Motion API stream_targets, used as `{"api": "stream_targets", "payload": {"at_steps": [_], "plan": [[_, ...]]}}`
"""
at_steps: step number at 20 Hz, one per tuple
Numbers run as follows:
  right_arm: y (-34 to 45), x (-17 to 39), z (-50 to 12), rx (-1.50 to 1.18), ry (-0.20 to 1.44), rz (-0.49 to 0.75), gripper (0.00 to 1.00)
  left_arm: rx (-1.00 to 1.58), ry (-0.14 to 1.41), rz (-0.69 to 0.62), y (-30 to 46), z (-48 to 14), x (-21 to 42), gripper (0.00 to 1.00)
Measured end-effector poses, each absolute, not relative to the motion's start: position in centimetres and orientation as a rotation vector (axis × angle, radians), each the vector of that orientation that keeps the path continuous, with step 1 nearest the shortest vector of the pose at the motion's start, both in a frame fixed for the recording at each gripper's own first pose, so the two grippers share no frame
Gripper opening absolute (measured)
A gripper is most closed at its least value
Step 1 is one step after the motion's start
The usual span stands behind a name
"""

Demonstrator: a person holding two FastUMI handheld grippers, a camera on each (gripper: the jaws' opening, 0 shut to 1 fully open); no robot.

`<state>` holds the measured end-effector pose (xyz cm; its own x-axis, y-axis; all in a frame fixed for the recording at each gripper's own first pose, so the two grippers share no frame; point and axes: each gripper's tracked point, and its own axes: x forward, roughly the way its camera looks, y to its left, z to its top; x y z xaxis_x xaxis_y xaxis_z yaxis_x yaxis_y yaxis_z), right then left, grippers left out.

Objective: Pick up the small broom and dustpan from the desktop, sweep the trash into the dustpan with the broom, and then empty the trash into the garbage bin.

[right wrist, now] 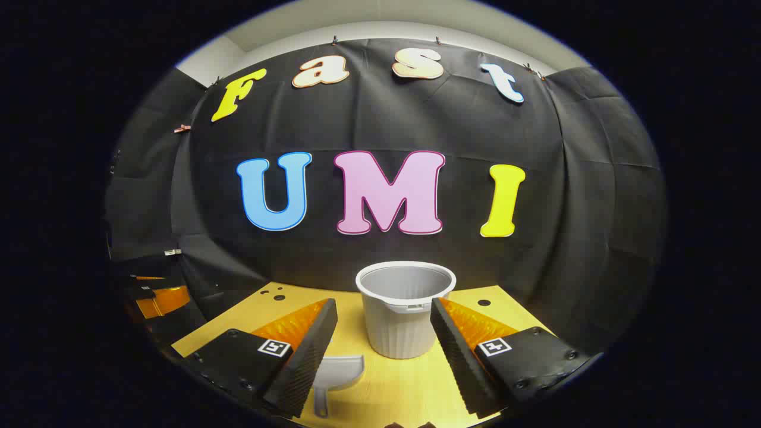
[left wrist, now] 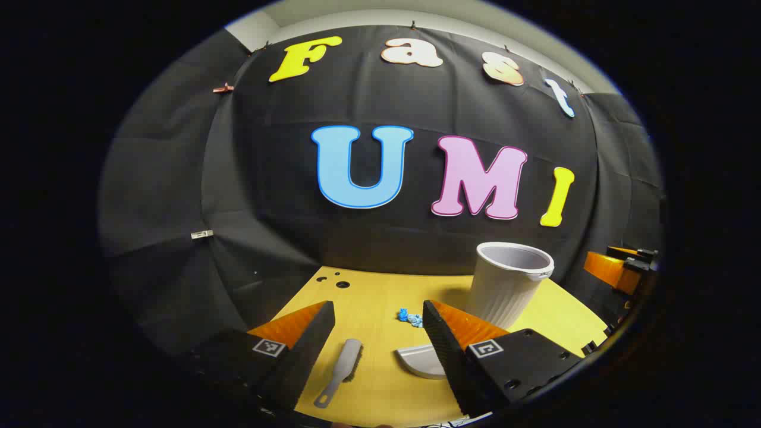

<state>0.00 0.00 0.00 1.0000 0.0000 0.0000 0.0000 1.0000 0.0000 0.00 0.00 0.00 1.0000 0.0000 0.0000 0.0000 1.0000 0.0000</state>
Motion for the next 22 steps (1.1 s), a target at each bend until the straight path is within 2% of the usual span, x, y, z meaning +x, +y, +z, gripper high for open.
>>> {"api": "stream_targets", "payload": {"at_steps": [7, 22], "plan": [[3.3, -0.9, -0.7, -0.008, 0.020, 0.013, 0.98, 0.002, -0.004, -0.029, 1.9, -0.6, -0.6, 0.96], [5.9, -3.2, -3.5, 0.015, 0.088, -0.055, 0.98, 0.003, 0.043, -0.101, 4.9, -3.2, -1.5, 0.96]]}}
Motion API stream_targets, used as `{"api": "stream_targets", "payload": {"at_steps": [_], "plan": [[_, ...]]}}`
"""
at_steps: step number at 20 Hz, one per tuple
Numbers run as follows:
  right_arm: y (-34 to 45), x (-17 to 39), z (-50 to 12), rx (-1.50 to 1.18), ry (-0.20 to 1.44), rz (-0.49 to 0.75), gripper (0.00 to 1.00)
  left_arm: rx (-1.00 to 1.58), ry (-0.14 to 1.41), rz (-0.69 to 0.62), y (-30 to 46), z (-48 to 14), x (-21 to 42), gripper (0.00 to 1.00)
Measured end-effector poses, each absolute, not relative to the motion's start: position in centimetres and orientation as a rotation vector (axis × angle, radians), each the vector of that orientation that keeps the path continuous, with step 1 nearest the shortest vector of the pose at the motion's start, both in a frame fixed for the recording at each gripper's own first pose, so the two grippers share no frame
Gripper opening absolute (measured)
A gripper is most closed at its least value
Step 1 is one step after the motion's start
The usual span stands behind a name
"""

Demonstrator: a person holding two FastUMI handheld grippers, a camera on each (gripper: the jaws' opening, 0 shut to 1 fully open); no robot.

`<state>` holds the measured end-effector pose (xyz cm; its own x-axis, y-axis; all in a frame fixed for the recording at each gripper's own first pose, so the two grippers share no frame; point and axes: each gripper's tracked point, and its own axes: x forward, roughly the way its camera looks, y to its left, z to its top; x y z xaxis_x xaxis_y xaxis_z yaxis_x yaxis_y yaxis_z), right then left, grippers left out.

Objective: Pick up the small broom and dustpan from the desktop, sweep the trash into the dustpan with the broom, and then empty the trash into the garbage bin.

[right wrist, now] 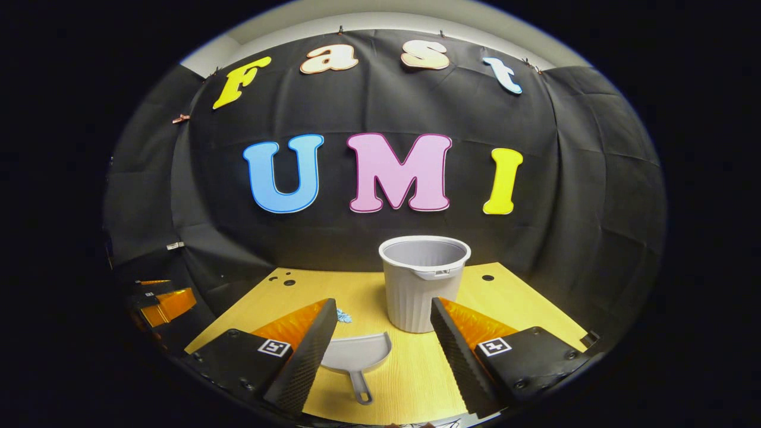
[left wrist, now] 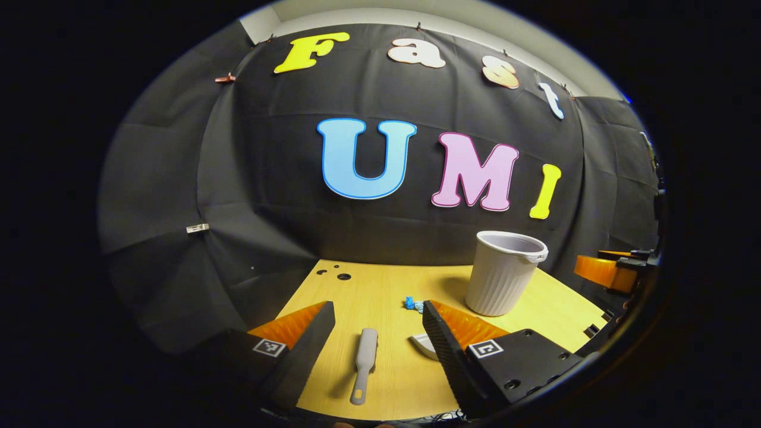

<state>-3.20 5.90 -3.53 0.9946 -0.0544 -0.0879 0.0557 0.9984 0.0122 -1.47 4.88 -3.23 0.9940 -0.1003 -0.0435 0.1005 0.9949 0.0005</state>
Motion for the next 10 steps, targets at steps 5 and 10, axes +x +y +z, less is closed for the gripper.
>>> {"api": "stream_targets", "payload": {"at_steps": [5, 10], "plan": [[6.2, -0.8, -4.5, 0.029, 0.125, -0.031, 0.98, -0.021, 0.110, -0.092, 5.3, -5.0, 0.3, 0.92], [6.8, 1.4, -6.1, 0.014, 0.178, 0.025, 0.98, -0.038, 0.209, -0.079, 5.7, -7.9, 2.9, 0.96]]}}
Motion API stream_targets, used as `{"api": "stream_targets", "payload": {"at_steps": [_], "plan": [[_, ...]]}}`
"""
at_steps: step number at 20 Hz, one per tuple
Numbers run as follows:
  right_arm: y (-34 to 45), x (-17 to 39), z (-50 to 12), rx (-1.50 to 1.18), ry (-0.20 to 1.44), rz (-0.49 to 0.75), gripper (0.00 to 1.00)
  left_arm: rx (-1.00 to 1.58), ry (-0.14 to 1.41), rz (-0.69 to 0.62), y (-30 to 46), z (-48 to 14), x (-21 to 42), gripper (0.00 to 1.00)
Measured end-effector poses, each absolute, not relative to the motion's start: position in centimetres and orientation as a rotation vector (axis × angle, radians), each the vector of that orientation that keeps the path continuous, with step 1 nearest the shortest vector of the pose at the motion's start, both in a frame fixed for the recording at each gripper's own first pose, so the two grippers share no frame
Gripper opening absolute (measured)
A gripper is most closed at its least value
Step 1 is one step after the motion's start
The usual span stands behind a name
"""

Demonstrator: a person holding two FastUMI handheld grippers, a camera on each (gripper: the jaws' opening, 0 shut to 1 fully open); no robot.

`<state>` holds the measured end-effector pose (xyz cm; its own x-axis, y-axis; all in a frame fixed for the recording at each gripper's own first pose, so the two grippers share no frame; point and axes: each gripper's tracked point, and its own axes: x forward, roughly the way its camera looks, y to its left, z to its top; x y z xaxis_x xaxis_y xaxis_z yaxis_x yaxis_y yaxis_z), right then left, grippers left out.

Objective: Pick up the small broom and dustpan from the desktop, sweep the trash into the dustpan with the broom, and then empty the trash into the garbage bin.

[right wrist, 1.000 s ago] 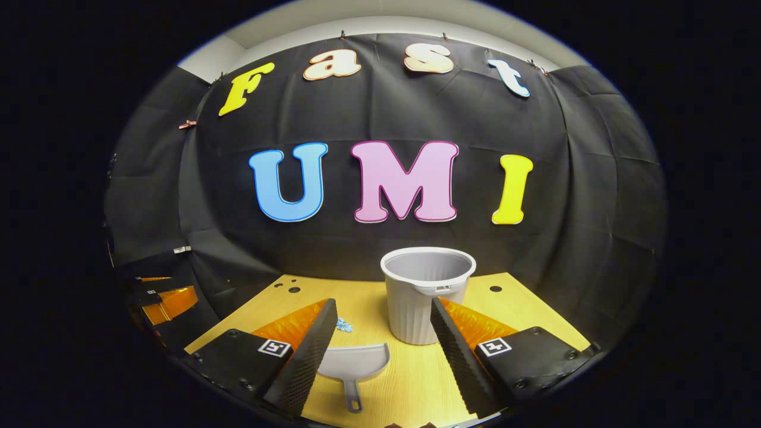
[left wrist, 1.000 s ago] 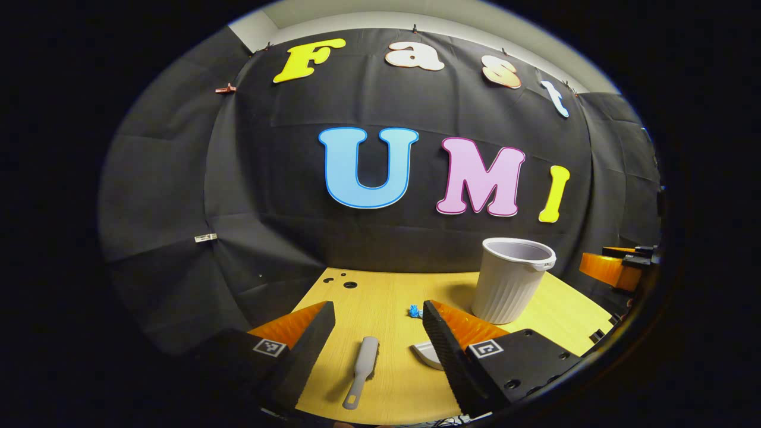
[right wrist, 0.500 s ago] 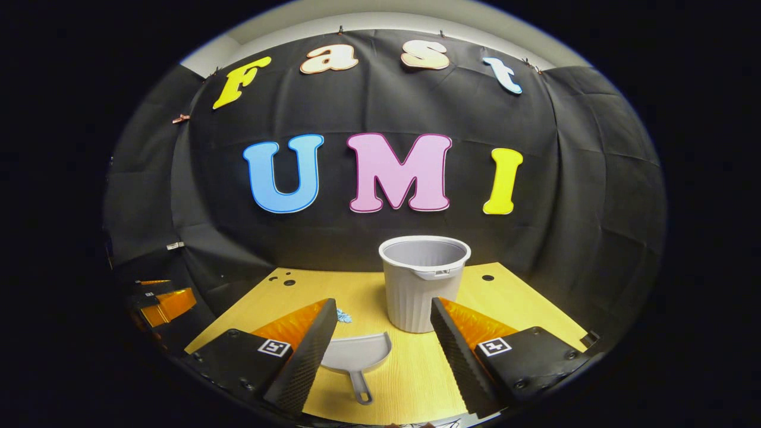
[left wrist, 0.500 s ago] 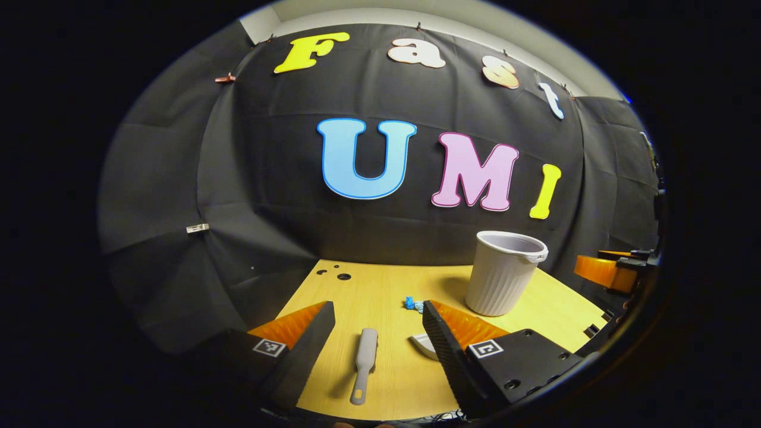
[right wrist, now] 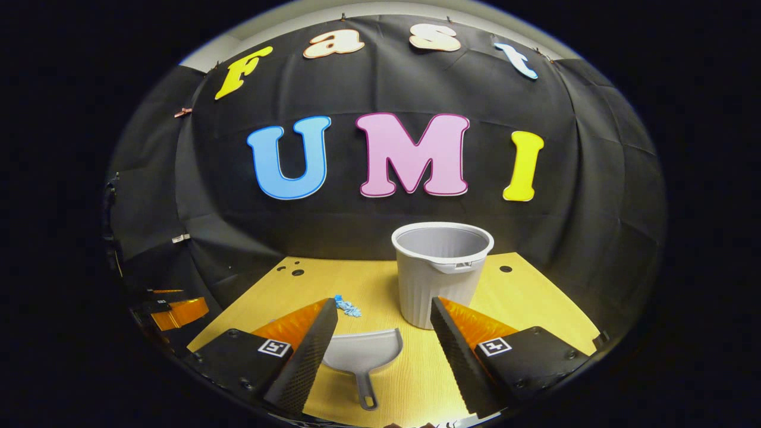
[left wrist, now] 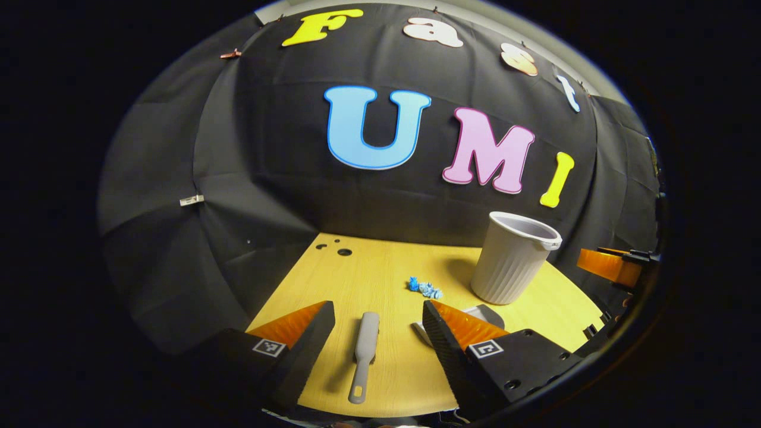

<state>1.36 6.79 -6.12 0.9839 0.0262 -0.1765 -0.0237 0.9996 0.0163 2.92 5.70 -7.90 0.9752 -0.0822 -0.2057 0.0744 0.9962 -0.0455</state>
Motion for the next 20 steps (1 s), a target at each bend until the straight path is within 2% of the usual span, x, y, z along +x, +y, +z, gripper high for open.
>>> {"api": "stream_targets", "payload": {"at_steps": [10, 16, 20], "plan": [[5.8, 3.5, -10.1, 0.012, 0.308, 0.056, 0.98, -0.035, 0.589, -0.093, 6.8, -18.8, 7.3, 0.95], [4.7, 3.5, -12.4, 0.014, 0.378, 0.047, 0.98, 0.010, 0.817, -0.112, 6.8, -25.5, 7.9, 0.96], [4.5, 2.9, -13.8, 0.026, 0.427, 0.059, 0.98, 0.060, 0.908, -0.119, 6.7, -28.4, 8.6, 0.96]]}}
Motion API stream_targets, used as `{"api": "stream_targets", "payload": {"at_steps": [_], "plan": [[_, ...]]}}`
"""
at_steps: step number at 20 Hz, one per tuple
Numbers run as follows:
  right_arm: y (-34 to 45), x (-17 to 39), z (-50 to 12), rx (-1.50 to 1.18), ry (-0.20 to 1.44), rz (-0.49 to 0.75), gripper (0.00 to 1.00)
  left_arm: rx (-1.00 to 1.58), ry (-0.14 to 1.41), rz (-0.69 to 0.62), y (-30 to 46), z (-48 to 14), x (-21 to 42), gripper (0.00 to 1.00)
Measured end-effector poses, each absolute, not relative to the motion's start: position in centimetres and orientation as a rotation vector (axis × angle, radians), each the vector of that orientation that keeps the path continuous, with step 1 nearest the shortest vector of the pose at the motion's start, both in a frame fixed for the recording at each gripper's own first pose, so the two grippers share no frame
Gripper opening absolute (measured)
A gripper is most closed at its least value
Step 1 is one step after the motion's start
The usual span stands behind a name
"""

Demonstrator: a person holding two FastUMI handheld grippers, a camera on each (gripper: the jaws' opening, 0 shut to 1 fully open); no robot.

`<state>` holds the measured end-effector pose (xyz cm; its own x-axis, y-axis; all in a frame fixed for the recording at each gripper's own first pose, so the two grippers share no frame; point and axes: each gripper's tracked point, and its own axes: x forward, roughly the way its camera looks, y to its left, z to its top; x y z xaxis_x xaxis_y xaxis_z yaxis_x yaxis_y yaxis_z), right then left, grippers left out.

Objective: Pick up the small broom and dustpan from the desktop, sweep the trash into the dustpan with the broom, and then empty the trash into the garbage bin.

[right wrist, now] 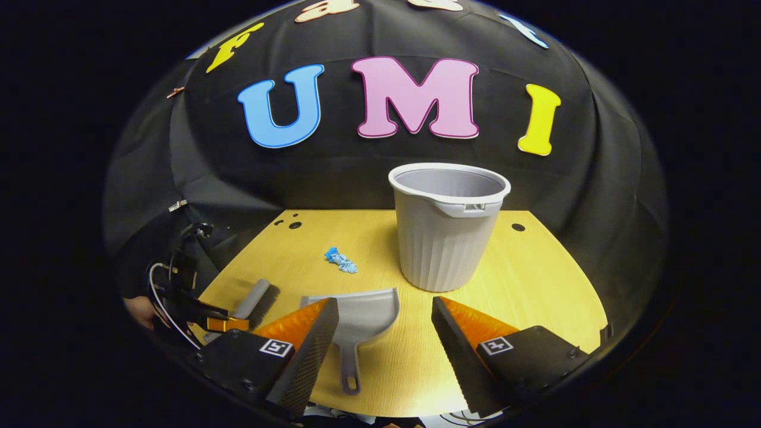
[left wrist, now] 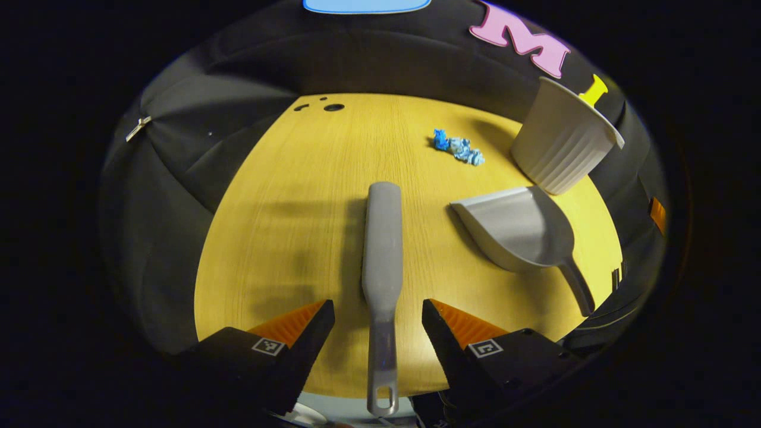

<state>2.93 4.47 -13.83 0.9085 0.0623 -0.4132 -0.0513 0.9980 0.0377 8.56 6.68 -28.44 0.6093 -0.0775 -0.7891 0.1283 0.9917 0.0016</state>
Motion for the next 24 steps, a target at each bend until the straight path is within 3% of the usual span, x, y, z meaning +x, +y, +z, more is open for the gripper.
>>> {"api": "stream_targets", "payload": {"at_steps": [9, 12, 16, 24], "plan": [[2.5, 2.4, -15.7, 0.065, 0.478, -0.005, 0.99, 0.132, 1.063, -0.093, 7.1, -32.1, 9.7, 0.90], [1.9, 2.2, -16.0, 0.103, 0.494, -0.019, 0.99, 0.151, 1.076, -0.096, 6.7, -32.3, 9.8, 0.73], [1.6, 2.3, -17.2, 0.069, 0.544, 0.005, 0.99, 0.155, 1.072, -0.093, 6.2, -32.1, 9.6, 0.33], [4.0, 1.7, -21.1, 0.029, 0.774, 0.149, 0.99, -0.002, 0.986, -0.084, 6.7, -30.8, 8.5, 0.25]]}}
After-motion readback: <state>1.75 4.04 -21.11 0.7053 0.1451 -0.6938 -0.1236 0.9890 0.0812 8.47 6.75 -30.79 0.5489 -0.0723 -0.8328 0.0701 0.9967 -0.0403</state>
